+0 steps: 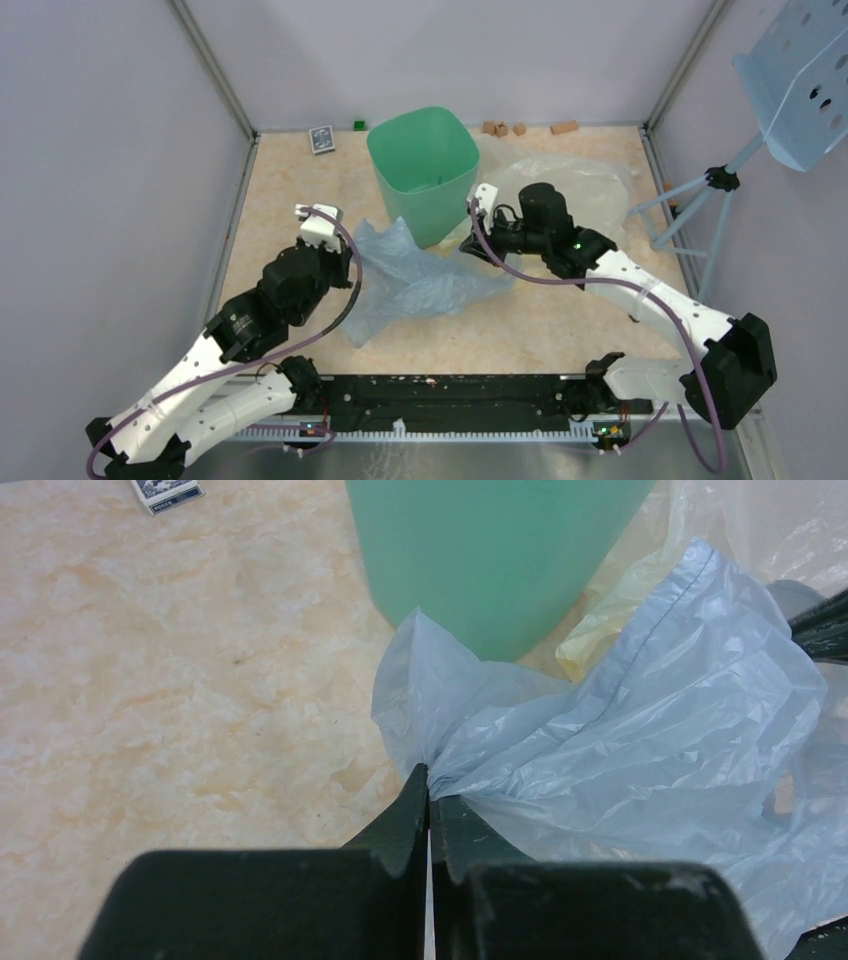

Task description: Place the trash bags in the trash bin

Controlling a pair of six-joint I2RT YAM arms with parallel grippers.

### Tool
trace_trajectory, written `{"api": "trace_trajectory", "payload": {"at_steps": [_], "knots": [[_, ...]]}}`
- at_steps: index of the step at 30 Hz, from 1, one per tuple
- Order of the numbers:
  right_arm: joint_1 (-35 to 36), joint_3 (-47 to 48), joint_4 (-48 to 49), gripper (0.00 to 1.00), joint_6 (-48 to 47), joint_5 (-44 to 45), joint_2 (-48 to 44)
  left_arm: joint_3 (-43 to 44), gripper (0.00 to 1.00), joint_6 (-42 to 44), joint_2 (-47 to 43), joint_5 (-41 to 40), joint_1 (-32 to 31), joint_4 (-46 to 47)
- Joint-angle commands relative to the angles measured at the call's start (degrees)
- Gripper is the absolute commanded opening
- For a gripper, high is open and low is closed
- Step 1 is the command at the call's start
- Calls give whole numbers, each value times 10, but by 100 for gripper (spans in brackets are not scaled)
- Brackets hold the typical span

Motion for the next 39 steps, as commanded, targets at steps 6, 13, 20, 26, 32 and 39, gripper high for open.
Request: {"api": "trace_trajectory", "payload": {"at_steps": [6, 13, 20, 26, 32, 39], "knots": [[0, 4, 19, 0, 94, 139, -119, 24, 0, -90, 80, -25, 12, -32], [0, -83, 77, 0, 200, 306, -300, -33, 0, -135, 119, 108, 100, -27], [-1, -111, -1, 0, 283, 352, -361, -19, 0, -91, 168, 302, 276, -34], [0, -146, -45, 0, 347, 462, -414, -23, 0, -72, 177, 392, 426, -37], [0, -142, -69, 0, 380, 567, -394, -52, 0, -78, 203, 516, 540, -8], [0, -108, -34, 48, 298, 373, -339, -44, 0, -73, 234, 609, 546, 17]]}}
